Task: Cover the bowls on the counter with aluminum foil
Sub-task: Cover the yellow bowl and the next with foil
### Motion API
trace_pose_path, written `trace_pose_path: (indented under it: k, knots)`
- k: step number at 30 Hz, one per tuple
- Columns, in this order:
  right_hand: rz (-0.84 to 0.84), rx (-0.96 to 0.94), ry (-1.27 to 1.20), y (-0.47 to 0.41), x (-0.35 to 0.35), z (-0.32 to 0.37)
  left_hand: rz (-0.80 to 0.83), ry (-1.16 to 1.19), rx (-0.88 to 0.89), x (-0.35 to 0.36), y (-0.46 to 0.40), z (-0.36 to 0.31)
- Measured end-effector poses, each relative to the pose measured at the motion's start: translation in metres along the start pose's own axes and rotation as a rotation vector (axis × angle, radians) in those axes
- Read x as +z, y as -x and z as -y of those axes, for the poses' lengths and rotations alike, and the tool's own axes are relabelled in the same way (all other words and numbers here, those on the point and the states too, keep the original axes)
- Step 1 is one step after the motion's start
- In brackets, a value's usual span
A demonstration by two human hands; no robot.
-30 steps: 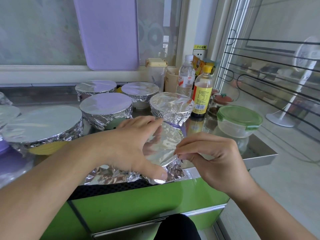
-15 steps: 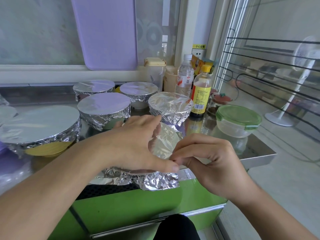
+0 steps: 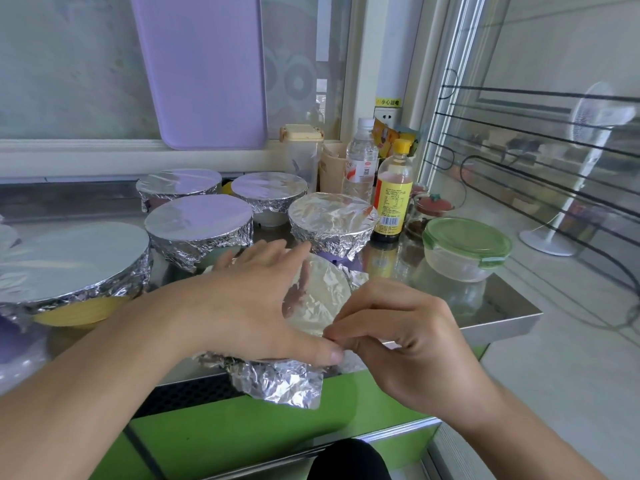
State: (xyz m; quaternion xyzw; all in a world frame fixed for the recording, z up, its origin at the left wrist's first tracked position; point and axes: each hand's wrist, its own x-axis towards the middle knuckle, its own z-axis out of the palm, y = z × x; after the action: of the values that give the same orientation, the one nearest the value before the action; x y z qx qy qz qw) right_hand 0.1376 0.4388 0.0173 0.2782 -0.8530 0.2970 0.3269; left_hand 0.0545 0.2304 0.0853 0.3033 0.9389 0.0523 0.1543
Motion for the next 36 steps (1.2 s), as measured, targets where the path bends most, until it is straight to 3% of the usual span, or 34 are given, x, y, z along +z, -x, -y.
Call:
trace_pose_path:
  k: [4, 11, 22, 36]
  knots:
    - [-0.012, 0.002, 0.002, -0.002, 0.005, 0.002, -0.006, -0.022, -0.037, -0.002, 0.001, 0.002]
    - [-0.014, 0.042, -0.082, -0.005, 0.005, 0.003, 0.032, 0.003, 0.064, -0.011, -0.002, 0.021]
    - [-0.077, -0.023, 0.050, -0.003, 0.009, -0.007, 0.057, -0.029, 0.084, -0.013, -0.002, 0.023]
    - [-0.112, -0.019, 0.046, -0.001, 0.011, -0.009, -0.040, -0.026, 0.059, -0.001, 0.000, 0.007]
